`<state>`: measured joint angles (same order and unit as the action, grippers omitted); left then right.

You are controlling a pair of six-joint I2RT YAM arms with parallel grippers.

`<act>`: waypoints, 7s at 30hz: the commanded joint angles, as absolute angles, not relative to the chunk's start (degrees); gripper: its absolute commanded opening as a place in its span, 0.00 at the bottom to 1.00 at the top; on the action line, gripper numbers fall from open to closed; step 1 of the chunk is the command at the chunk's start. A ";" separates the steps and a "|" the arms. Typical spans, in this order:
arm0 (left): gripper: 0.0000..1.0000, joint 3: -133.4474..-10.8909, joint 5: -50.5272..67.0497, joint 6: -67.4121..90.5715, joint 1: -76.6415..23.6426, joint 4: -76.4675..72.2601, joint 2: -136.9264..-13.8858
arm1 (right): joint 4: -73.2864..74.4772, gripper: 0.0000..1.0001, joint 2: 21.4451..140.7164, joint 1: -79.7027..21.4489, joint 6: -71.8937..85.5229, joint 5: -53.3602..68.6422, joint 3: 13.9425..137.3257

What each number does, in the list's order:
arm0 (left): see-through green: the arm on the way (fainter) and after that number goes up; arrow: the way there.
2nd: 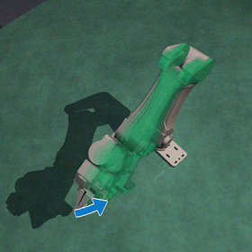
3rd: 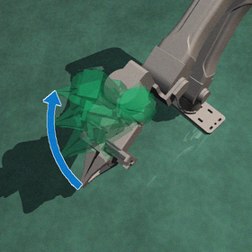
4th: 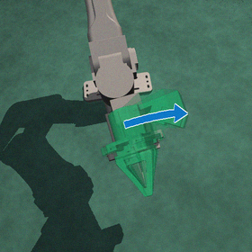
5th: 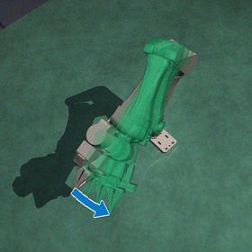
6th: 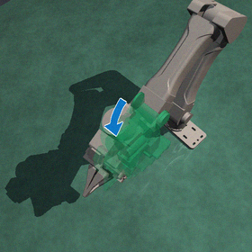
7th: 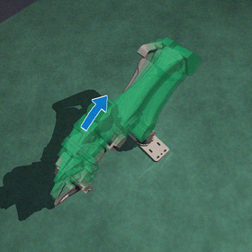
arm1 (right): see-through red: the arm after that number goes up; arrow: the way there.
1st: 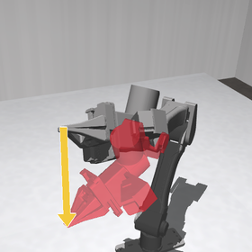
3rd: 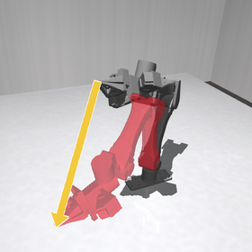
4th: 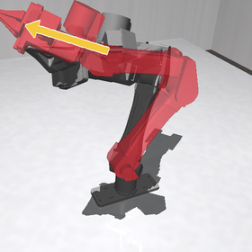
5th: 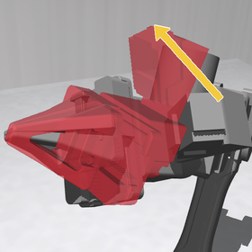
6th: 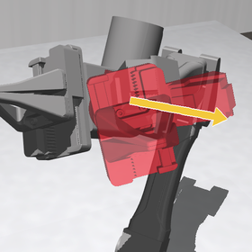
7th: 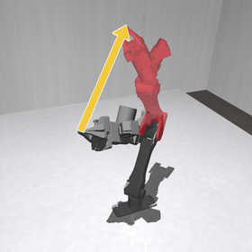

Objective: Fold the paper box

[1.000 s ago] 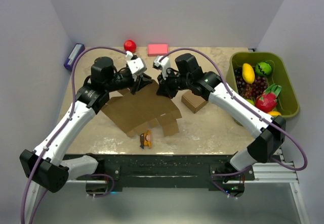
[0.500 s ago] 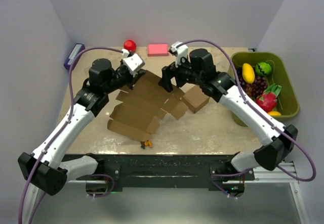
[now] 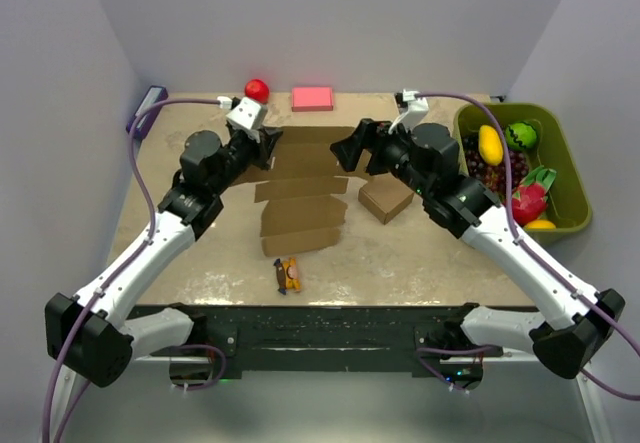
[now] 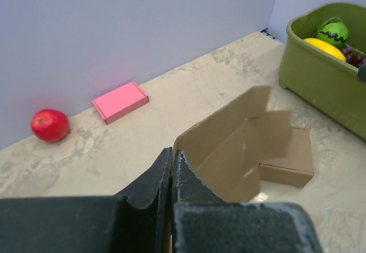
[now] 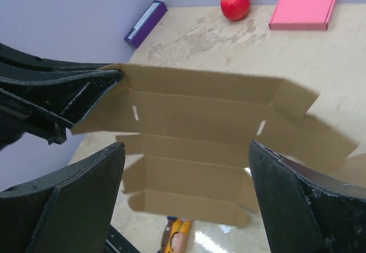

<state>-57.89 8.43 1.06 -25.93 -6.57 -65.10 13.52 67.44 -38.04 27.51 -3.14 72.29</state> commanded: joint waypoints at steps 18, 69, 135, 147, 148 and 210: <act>0.00 -38.85 18.98 2.03 -26.02 -45.79 -73.65 | -15.21 0.94 76.54 -37.88 72.41 -8.96 53.00; 0.48 -41.40 16.35 -10.99 -31.90 -37.88 -76.20 | -28.30 0.10 86.22 -29.79 85.08 -1.67 45.88; 0.00 -33.39 0.88 6.06 -33.49 -21.81 -74.70 | -14.76 0.72 85.17 -43.41 50.99 -21.09 54.50; 0.00 -37.88 0.26 7.38 -33.49 -14.33 -75.76 | -12.84 0.78 85.60 -50.53 46.67 -24.08 53.96; 0.00 -37.97 0.44 7.38 -33.49 -14.07 -75.76 | -12.48 0.78 85.95 -50.71 46.58 -24.17 54.14; 0.00 -44.73 0.35 7.11 -33.14 -2.66 -76.20 | -33.58 0.72 91.15 -43.86 17.59 -17.59 50.72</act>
